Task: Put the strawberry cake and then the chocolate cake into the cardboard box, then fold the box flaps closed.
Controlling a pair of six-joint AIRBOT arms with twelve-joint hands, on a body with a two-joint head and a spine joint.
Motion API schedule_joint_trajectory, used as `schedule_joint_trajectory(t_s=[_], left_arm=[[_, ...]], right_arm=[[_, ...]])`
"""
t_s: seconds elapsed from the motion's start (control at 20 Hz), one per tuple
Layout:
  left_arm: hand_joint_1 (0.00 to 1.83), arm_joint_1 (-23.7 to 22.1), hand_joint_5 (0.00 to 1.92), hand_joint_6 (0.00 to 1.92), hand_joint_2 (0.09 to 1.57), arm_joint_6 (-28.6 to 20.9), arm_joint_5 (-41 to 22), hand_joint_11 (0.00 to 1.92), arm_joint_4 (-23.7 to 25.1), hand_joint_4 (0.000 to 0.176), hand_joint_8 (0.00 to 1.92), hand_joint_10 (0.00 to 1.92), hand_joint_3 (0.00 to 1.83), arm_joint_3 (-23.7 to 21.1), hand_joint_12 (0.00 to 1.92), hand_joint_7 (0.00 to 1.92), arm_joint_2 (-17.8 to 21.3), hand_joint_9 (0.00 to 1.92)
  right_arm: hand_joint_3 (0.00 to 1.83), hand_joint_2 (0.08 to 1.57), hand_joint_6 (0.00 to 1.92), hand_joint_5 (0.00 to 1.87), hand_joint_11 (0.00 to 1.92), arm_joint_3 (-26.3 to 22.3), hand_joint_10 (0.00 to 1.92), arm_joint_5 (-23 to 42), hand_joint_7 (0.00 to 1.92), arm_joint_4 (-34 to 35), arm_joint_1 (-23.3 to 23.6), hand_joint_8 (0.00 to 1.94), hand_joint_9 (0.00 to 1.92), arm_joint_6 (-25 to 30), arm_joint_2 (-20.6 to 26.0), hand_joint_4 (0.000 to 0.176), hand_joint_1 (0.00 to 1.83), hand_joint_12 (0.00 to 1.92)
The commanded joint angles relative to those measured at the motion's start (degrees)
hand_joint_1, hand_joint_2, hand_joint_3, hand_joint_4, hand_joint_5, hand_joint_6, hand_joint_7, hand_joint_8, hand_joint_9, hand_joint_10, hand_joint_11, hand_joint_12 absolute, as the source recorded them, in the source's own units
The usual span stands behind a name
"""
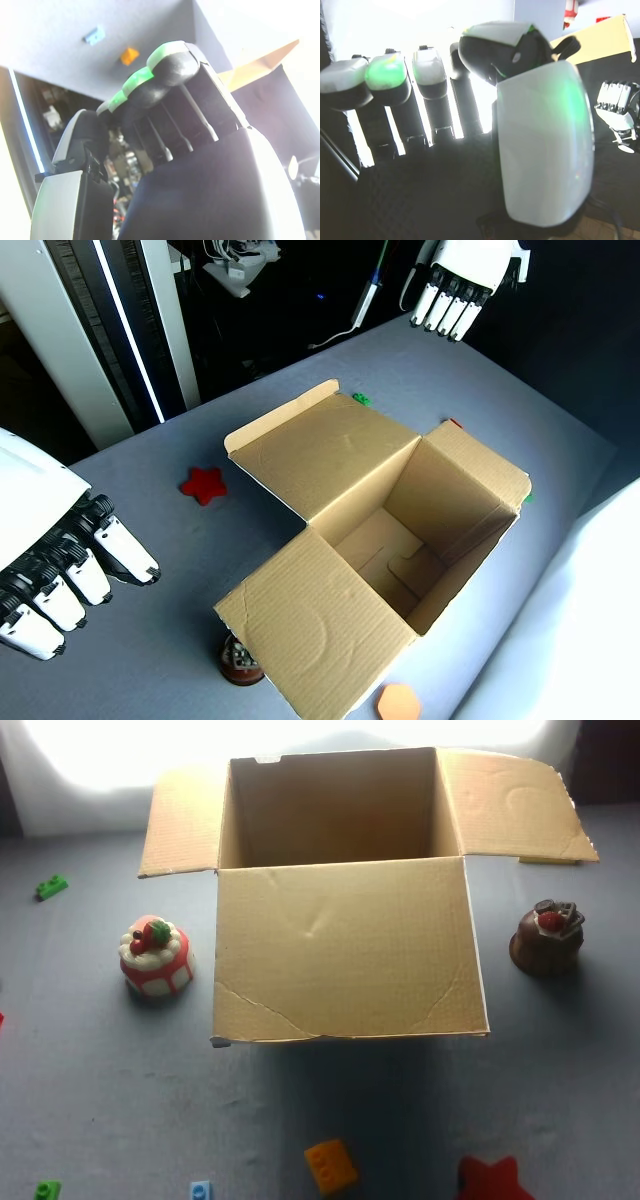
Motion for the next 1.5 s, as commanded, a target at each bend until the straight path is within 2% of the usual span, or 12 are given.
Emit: schedule_joint_trajectory(t_s=[0.0, 0.1, 0.25, 0.45, 0.65, 0.8, 0.95, 1.05, 1.1, 1.25, 1.3, 1.45], left_arm=[[0.20, -0.64, 0.12, 0.01, 1.25, -0.08, -0.02, 0.00, -5.20, 0.050, 0.00, 0.01, 0.03, 0.06, 0.43, 0.13, 0.56, 0.09], [0.24, -0.64, 0.13, 0.01, 1.26, -0.23, -0.12, 0.00, -5.20, 0.042, 0.00, 0.01, 0.02, 0.14, 0.47, 0.14, 0.57, 0.10], [0.27, -0.68, 0.14, 0.00, 1.26, -0.63, -0.65, 0.00, -5.20, 0.024, 0.00, 0.01, 0.01, 0.69, 0.63, 0.15, 0.69, 0.13], [0.25, -2.57, 0.10, 0.00, 1.25, -1.02, -0.92, 0.00, -2.07, 0.019, 0.00, 0.00, 0.00, 1.52, 0.53, 0.12, 0.68, 0.11], [0.33, -9.72, 0.04, 0.00, 1.19, -2.63, -2.70, 0.00, 5.26, 0.028, 0.00, 0.01, 0.00, 1.66, 0.49, 0.10, 0.70, 0.11], [0.43, -9.39, 0.00, 0.00, 1.15, -2.55, -2.26, 0.00, 5.11, 0.030, 0.00, 0.00, 0.00, 2.03, 0.44, 0.05, 0.55, 0.08], [0.69, -5.77, 0.00, 0.00, 1.06, -0.29, -0.24, 0.00, 2.25, 0.053, 0.00, 0.00, 0.00, 2.24, 0.34, 0.04, -0.64, 0.05], [0.88, -1.96, 0.00, 0.00, 0.97, 3.07, 1.70, 0.00, -1.04, 0.061, 0.00, 0.00, 0.00, 2.27, 0.30, 0.00, -1.63, 0.02], [0.92, 0.30, 0.00, 0.00, 0.96, 4.56, 2.96, 0.00, -3.40, 0.060, 0.00, 0.00, 0.00, 2.28, 0.30, 0.00, -2.13, 0.02], [1.18, 6.54, 0.00, 0.00, 0.94, 8.02, 6.12, 0.00, -9.71, 0.055, 0.00, 0.00, 0.00, 2.10, 0.11, 0.00, -3.54, 0.00], [1.17, 8.30, 0.00, 0.00, 0.95, 9.60, 6.82, 0.00, -11.33, 0.051, 0.00, 0.00, 0.00, 2.05, 0.03, 0.00, -4.05, 0.00], [1.20, 13.99, 0.00, 0.00, 0.95, 14.60, 8.79, 0.00, -16.95, 0.049, 0.00, 0.00, 0.00, 2.28, 0.00, 0.00, -6.11, 0.00]], right_arm=[[0.04, 1.17, 0.06, 0.11, 0.00, -0.03, 0.08, 3.98, 0.13, -0.72, 0.46, 0.00, 0.08, -0.10, 0.84, 0.000, 0.11, 0.17], [0.02, 1.20, 0.03, 0.16, 0.00, -0.03, 0.04, 3.85, 0.17, -0.72, 0.46, 0.00, 0.11, -0.10, 0.84, 0.000, 0.10, 0.39], [0.00, 1.19, 0.00, 0.05, 0.00, -0.03, 0.02, 3.59, 0.12, -0.72, 0.41, 0.00, 0.08, -0.10, 0.84, 0.000, 0.00, 0.19], [0.00, 1.19, 0.03, 0.11, 0.00, -0.03, 0.01, 3.52, 0.15, -0.72, 0.40, 0.00, 0.10, -0.10, 0.83, 0.000, 0.07, 0.32], [0.00, 1.17, 0.00, 0.07, 0.00, -0.04, 0.00, 3.63, 0.08, -0.72, 0.41, 0.00, 0.06, -0.10, 0.83, 0.000, 0.05, 0.14], [0.00, 1.13, 0.00, 0.08, 0.00, 0.01, 0.01, 5.49, 0.10, -0.73, 0.45, 0.00, 0.06, -0.22, 0.82, 0.005, 0.18, 0.21], [0.00, 1.08, 0.00, 0.05, 0.00, 0.38, 0.01, 10.21, 0.10, -0.72, 0.21, 0.00, 0.10, -3.73, 0.83, 0.011, 0.43, 0.29], [0.00, 1.05, 0.00, 0.03, 0.00, 0.53, 0.00, 10.50, 0.09, -0.72, -0.10, 0.00, 0.07, -3.81, 0.83, 0.029, 0.98, 0.21], [0.00, 1.03, 0.00, 0.01, 0.00, 0.66, 0.00, 10.76, 0.07, -0.72, -0.12, 0.00, 0.05, -3.82, 0.83, 0.030, 1.08, 0.15], [0.00, 1.03, 0.00, 0.00, 0.00, 1.35, 0.00, 12.49, 0.04, -0.72, -0.40, 0.00, 0.02, -3.85, 0.80, 0.039, 1.20, 0.00], [0.00, 1.03, 0.00, 0.00, 0.00, 1.48, 0.00, 12.60, 0.04, -0.72, -0.50, 0.00, 0.01, -3.85, 0.78, 0.031, 1.22, 0.00], [0.02, 1.08, 0.00, 0.00, 0.00, 1.90, 0.00, 15.04, 0.02, -0.71, -1.67, 0.00, 0.00, -3.85, 0.80, 0.035, 1.13, 0.00]])
